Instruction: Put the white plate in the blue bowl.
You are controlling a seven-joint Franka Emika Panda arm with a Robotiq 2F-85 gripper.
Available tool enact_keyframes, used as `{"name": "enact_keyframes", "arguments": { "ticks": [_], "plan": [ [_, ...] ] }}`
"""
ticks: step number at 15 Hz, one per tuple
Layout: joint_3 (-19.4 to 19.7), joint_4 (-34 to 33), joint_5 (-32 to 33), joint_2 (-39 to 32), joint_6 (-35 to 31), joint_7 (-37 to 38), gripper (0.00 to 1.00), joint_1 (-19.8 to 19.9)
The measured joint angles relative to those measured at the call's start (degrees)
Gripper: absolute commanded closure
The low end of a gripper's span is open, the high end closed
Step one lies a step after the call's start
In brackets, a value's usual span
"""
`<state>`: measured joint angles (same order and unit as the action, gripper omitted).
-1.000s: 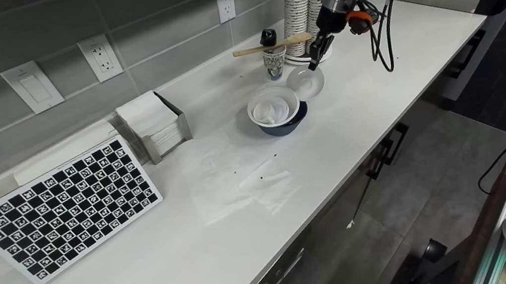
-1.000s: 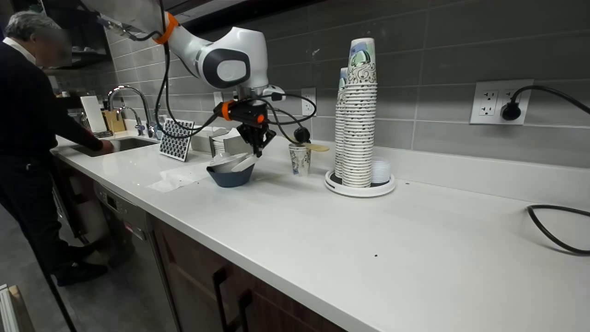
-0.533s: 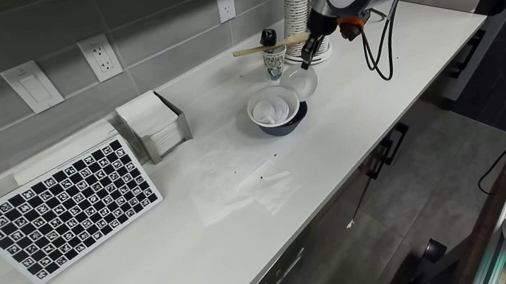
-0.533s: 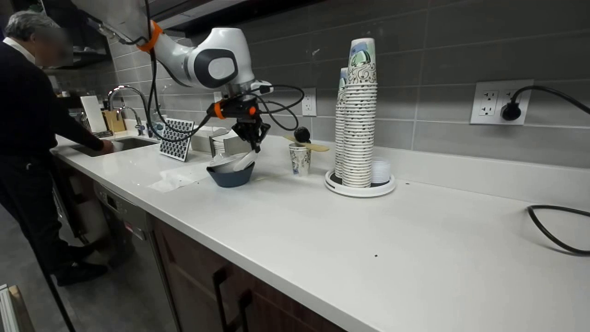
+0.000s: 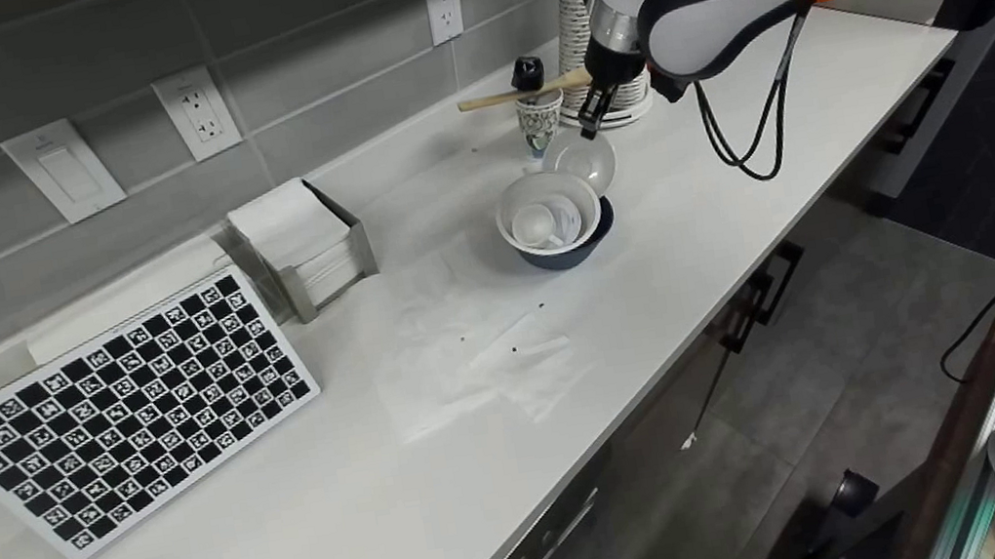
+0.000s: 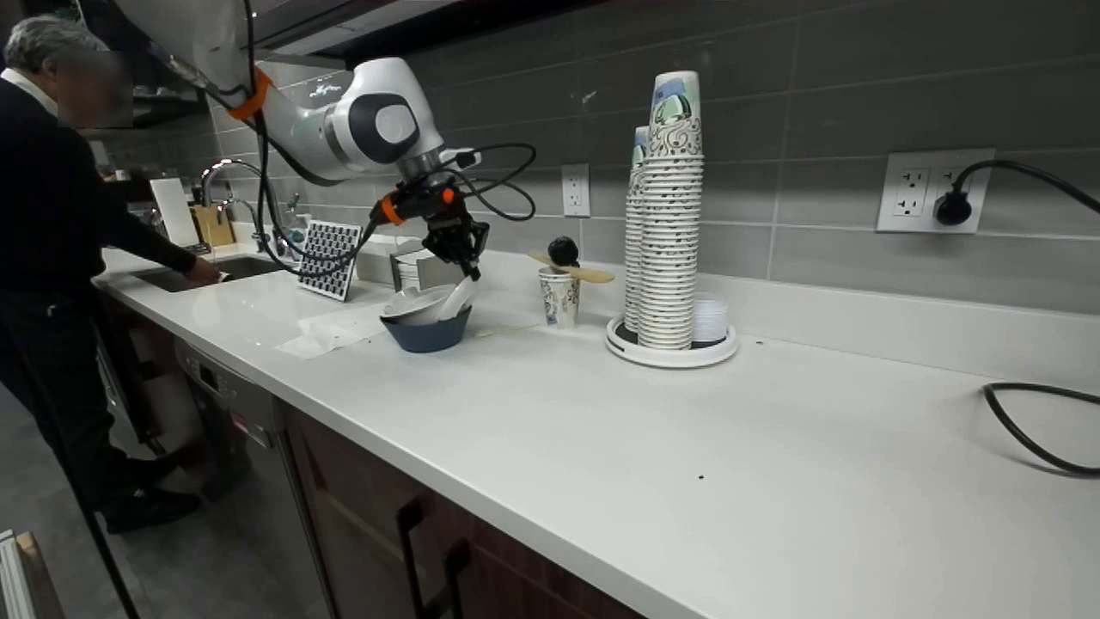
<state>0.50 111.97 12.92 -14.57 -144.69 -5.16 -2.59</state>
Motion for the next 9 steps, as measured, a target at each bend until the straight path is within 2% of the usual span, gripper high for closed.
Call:
{"name": "enact_keyframes", "arguments": {
  "ticks": [4,7,8,9],
  "plan": [
    [0.7,1.9,7.9,0.0,-1.5,6.8,0.98,-2.1],
    [1.0,2.9,11.3,0.0,-1.7,11.1,0.98,-3.3],
    [1.0,3.2,11.8,0.0,-1.7,12.1,0.68,-3.5],
    [1.1,3.4,11.9,-0.1,-1.7,13.0,0.67,-3.7]
  ]
}}
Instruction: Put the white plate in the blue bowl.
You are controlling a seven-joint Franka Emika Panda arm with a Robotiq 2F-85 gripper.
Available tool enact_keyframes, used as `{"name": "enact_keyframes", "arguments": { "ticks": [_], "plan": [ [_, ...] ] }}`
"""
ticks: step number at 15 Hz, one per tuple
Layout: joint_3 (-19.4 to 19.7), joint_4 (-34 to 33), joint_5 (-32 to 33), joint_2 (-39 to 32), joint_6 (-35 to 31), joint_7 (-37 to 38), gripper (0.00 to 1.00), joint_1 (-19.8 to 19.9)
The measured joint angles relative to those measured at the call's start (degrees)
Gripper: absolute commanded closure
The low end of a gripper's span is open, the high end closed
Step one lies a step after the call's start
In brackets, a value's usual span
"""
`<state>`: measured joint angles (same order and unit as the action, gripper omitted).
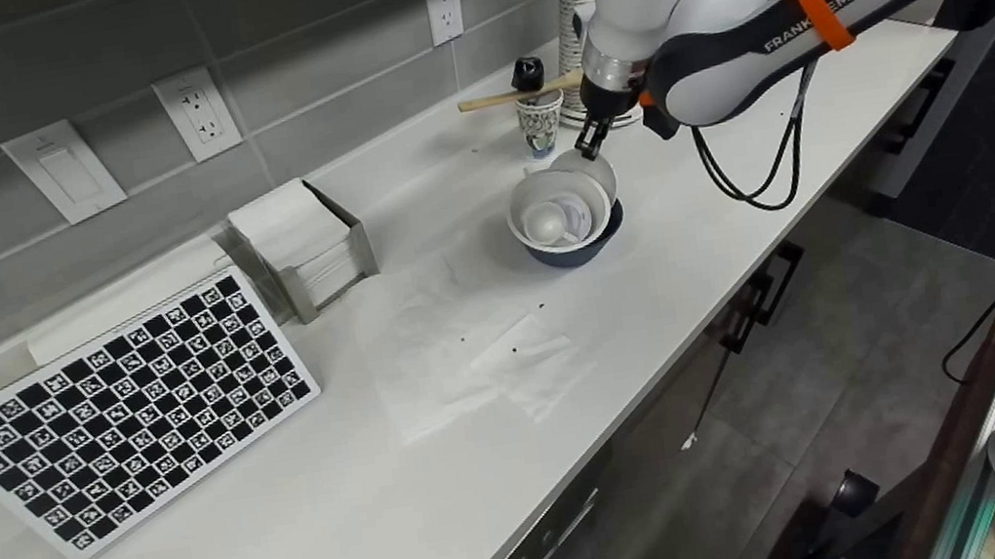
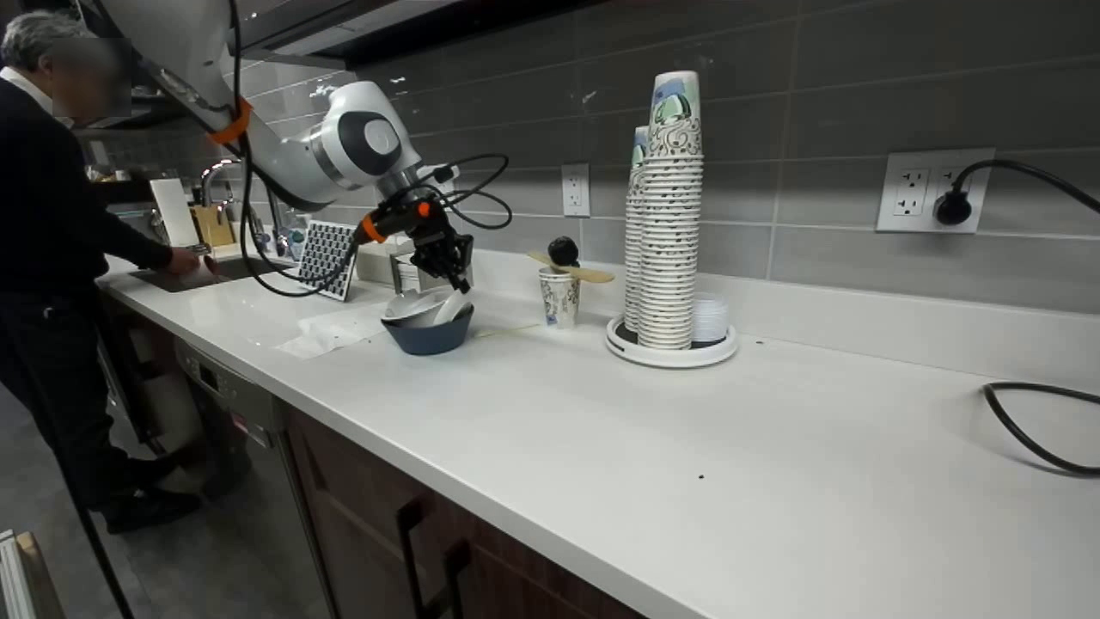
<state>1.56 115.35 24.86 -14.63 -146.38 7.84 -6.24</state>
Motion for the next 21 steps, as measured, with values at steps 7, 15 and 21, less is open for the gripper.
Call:
{"name": "enact_keyframes", "arguments": {
  "ticks": [7,15,21],
  "plan": [
    [0.0,-0.1,-1.4,0.3,0.1,2.8,0.19,0.1],
    [-4.4,0.3,-30.1,4.5,8.3,-16.7,0.0,13.8],
    [-5.5,6.4,-53.1,9.7,17.4,-44.1,0.0,29.0]
  ]
}}
